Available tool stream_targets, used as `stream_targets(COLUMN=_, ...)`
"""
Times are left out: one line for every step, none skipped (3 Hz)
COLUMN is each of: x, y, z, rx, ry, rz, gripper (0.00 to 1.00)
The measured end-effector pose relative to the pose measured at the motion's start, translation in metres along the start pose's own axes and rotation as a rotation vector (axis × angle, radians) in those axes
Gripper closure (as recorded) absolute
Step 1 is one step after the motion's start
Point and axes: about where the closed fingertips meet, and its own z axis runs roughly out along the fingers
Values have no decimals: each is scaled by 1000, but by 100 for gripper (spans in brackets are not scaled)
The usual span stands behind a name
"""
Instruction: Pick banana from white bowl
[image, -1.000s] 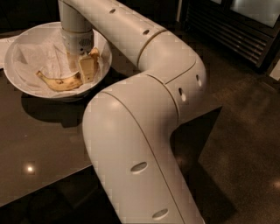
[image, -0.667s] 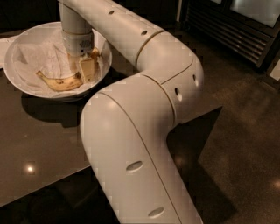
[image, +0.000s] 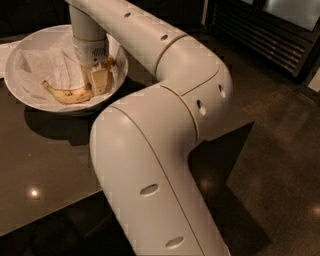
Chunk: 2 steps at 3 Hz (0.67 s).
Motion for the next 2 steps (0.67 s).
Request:
stream_targets(x=5, y=3, z=-1, rx=6, ry=-12, rz=19, gripper=100)
stream_targets(x=4, y=3, z=-1, rx=6, ry=-12, rz=19, gripper=100)
